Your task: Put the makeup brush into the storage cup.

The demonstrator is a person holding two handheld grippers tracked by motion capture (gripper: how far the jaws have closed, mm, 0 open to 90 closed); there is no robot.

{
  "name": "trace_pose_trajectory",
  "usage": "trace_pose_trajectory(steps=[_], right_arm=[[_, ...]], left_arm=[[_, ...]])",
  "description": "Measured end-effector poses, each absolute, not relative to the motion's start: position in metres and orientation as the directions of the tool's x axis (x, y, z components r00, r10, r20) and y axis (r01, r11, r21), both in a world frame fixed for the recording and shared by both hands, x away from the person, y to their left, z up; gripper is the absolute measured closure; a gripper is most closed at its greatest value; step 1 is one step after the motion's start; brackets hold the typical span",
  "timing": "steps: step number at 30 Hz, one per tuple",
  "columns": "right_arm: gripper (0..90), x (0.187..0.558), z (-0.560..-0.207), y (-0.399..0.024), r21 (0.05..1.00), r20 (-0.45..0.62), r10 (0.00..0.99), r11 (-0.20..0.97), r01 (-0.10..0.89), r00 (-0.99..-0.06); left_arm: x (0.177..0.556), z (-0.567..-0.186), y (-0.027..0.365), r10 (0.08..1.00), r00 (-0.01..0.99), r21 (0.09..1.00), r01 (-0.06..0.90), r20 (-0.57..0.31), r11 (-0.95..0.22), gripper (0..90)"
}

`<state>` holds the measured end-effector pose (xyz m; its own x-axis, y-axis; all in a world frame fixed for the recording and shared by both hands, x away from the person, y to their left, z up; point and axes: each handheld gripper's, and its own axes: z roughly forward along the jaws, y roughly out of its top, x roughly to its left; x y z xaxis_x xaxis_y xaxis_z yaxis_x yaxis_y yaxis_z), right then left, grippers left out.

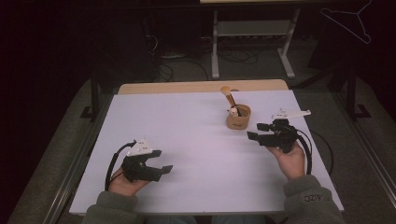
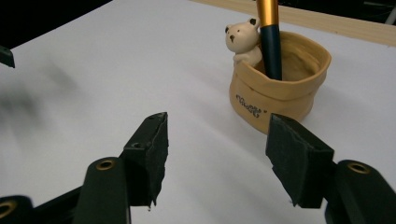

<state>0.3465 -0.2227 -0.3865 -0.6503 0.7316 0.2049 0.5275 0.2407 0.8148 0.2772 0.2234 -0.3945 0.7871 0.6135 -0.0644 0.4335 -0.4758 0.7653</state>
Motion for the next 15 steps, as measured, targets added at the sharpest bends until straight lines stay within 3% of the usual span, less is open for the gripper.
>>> trace_pose_trajectory(steps=[15], right_arm=[[32.1,0.325,-0.400,-0.225,0.813,0.208,0.726,0.245,0.529,-0.656]], left_arm=[[0.279,-0.397,0.230,0.631,0.774,0.756,0.448,-0.060,-0.477,27.0]])
